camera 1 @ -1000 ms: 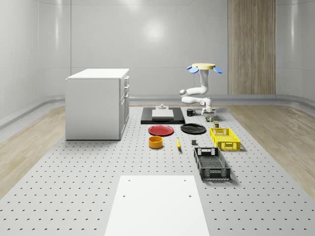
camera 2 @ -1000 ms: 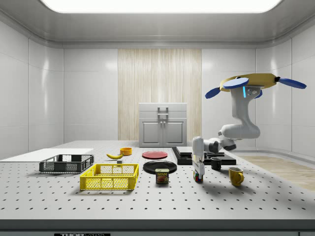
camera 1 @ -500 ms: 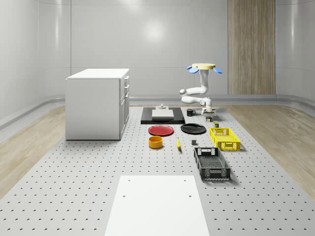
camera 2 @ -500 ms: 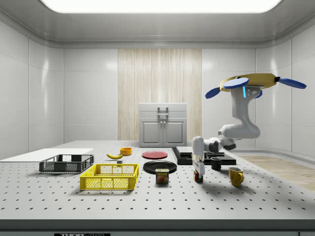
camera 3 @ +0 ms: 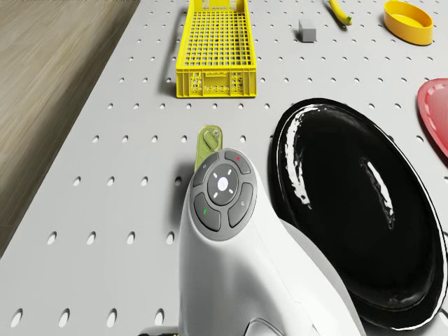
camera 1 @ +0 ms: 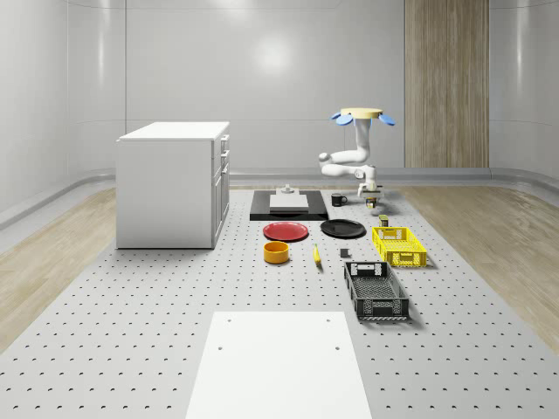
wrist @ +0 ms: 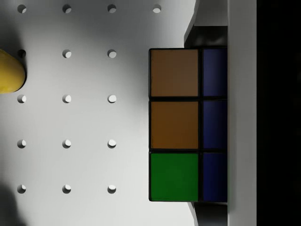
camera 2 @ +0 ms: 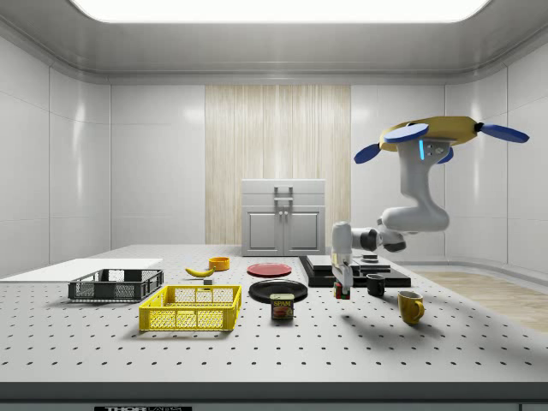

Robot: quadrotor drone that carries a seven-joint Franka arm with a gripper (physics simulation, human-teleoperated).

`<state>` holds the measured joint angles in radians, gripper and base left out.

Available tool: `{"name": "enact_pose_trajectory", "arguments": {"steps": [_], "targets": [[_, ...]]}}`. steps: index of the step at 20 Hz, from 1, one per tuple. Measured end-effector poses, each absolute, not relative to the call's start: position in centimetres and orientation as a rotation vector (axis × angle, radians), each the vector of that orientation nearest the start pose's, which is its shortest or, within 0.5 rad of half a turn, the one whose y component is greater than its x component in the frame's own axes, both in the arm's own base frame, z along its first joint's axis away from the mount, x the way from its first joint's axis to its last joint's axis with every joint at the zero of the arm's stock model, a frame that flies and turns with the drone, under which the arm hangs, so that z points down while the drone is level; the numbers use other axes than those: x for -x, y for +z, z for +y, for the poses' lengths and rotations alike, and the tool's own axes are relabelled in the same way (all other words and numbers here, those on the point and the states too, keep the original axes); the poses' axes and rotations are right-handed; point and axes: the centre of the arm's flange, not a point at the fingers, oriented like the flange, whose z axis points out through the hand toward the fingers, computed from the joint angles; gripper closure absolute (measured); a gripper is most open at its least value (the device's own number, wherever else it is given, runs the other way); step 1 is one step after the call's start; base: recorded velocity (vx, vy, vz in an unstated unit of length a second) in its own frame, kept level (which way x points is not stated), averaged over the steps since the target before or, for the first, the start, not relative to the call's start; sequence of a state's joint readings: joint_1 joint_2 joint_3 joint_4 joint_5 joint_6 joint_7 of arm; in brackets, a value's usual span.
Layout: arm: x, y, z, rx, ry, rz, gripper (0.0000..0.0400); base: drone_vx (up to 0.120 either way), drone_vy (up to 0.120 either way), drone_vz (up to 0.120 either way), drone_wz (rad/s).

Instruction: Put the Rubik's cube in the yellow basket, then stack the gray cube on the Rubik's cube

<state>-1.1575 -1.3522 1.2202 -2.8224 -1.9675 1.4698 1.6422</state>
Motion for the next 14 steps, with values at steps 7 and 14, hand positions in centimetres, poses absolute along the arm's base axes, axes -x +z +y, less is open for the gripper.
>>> {"name": "enact_pose_trajectory", "arguments": {"steps": [7,14], "targets": [[-31.68,52.57,0.00,-0.001,0.785,-0.002,0.0075,0.120,0.000,0.057,0.000],[-31.68,52.49,0.00,-0.001,0.785,-0.002,0.0075,0.120,0.057,0.000,0.000]]}}
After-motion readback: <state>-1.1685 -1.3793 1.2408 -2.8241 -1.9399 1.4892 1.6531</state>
